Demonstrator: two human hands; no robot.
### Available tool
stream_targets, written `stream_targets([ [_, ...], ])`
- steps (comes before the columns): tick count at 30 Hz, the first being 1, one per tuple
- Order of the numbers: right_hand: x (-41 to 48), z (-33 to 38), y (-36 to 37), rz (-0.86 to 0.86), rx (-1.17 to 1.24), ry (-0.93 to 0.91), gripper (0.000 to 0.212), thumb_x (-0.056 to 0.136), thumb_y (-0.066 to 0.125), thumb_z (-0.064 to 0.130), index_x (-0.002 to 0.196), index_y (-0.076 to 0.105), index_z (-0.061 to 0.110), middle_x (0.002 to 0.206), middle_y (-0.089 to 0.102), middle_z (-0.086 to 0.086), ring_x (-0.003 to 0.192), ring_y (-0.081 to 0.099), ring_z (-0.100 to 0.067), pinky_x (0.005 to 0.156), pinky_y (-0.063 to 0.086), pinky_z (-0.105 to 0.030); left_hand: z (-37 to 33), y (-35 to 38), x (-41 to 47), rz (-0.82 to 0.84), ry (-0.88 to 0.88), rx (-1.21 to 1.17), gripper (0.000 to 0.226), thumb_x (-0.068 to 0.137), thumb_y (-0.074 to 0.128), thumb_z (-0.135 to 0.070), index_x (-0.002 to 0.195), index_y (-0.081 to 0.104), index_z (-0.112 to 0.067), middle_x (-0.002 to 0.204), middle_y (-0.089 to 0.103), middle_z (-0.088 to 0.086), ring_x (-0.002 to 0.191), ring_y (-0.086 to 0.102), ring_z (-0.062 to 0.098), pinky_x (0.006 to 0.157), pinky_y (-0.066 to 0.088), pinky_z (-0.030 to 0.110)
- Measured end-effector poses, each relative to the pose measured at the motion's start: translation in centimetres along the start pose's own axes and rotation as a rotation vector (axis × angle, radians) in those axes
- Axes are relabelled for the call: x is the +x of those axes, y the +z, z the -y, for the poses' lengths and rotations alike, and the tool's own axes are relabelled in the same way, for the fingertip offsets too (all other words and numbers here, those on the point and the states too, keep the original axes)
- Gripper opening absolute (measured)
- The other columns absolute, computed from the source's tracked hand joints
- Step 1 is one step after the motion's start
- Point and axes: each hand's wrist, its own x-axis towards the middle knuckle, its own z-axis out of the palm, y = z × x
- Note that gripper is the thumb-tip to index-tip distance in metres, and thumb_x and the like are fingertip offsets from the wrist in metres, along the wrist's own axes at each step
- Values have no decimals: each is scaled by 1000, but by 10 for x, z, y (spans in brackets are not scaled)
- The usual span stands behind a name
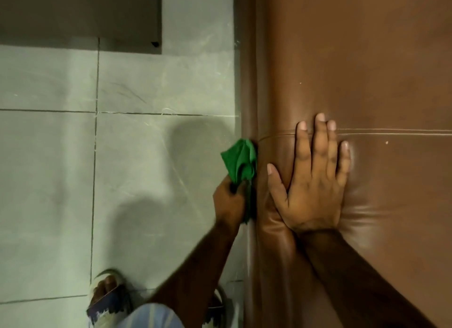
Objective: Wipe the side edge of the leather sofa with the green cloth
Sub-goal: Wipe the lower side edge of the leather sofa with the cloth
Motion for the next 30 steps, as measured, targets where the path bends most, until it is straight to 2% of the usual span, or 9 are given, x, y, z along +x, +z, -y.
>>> stream_targets([
  [4,0,0,2,-15,-15,-2,82,108,31,62,173,15,13,181,14,-15,169,12,-33,136,13,-57,12,4,26,-36,-123,273,24,86,62,-20,106,73,-14,106,76,11,102,71,31,86,53,29],
  [8,0,-1,4,-31,-14,-13,82,108,33,62,173,15,14,180,15,-15,168,13,-33,136,13,-57,-43,19,84,-110,-68,196,29,82,63,-25,106,74,-13,105,76,13,103,69,34,95,56,44],
  [12,0,0,2,-35,0,-2,82,109,32,62,172,16,13,180,16,-16,168,14,-34,136,13,-57,-25,15,28,-127,106,55,23,83,62,-33,101,72,-24,96,78,2,92,72,22,83,60,41],
  [15,1,2,0,-36,-6,5,81,109,34,61,172,18,13,180,17,-16,168,15,-34,136,14,-58,52,-6,-45,-52,-5,73,14,82,63,-36,84,70,-24,73,74,9,66,71,22,61,59,48],
  [17,1,2,-1,-34,-15,5,81,109,34,61,172,18,13,180,18,-16,168,16,-34,136,15,-58,85,-18,-64,4,-81,161,11,84,66,-28,73,68,-28,62,70,2,53,64,3,55,52,39],
  [19,1,3,-1,-34,-16,4,81,109,32,61,172,18,12,179,18,-17,168,16,-34,135,15,-58,94,-15,-43,22,-122,294,11,87,65,-16,88,74,-22,82,78,5,71,69,4,67,44,27],
  [21,0,3,-1,-42,-21,3,81,109,32,61,172,19,12,179,18,-17,168,16,-34,135,16,-58,77,-4,-5,-22,-124,333,20,88,63,-14,104,75,-13,103,77,12,98,71,24,73,43,23],
  [25,1,3,-1,-67,-18,7,80,109,33,61,171,21,12,179,20,-17,167,18,-34,136,16,-57,33,14,15,-125,-12,144,25,82,62,-24,104,73,-18,100,77,11,97,71,32,86,57,39],
  [30,2,5,-5,-59,-22,13,80,109,32,61,172,19,13,179,19,-16,168,16,-33,136,16,-58,112,-3,-95,-83,4,13,11,79,63,-45,87,71,-43,80,76,-12,75,70,1,69,58,34],
])
